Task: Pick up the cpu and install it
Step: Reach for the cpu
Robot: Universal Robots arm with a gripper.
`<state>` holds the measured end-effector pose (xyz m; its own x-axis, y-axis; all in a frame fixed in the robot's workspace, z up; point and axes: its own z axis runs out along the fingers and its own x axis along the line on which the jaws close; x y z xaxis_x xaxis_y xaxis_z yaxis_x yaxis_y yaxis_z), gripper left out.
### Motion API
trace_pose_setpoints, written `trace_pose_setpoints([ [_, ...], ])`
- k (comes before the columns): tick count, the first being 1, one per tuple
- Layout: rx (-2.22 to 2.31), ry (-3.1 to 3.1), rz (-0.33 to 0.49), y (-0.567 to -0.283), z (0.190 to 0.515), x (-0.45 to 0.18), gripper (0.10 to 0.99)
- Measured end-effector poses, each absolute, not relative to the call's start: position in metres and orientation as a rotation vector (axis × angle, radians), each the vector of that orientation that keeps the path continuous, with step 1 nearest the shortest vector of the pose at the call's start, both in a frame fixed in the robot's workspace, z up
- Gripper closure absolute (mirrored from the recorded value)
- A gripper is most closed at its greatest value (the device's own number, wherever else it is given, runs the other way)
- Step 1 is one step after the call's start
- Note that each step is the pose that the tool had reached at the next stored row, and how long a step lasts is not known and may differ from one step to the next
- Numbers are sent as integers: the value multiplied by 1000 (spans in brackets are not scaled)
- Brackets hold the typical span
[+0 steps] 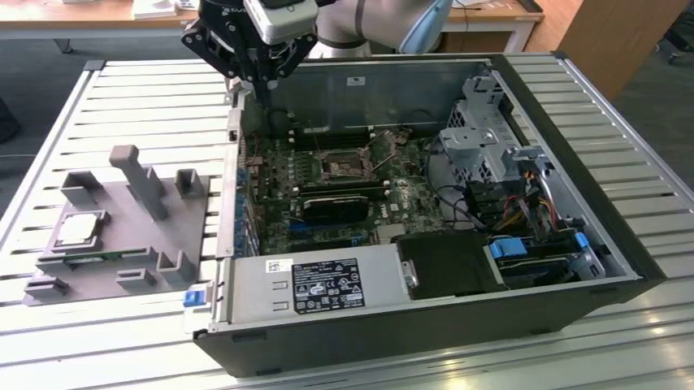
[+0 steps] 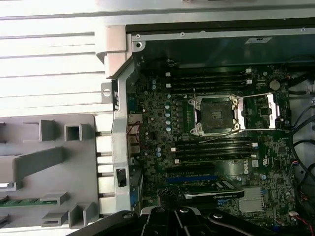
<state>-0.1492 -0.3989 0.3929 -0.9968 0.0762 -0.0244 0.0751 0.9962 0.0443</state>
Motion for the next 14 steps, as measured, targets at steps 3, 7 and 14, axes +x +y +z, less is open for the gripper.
trace_pose_setpoints([
  [3, 118, 3113, 68, -399, 393, -151, 980],
  [7, 118, 3113, 68, -399, 393, -153, 980],
  [14, 118, 3113, 68, -399, 393, -157, 980],
])
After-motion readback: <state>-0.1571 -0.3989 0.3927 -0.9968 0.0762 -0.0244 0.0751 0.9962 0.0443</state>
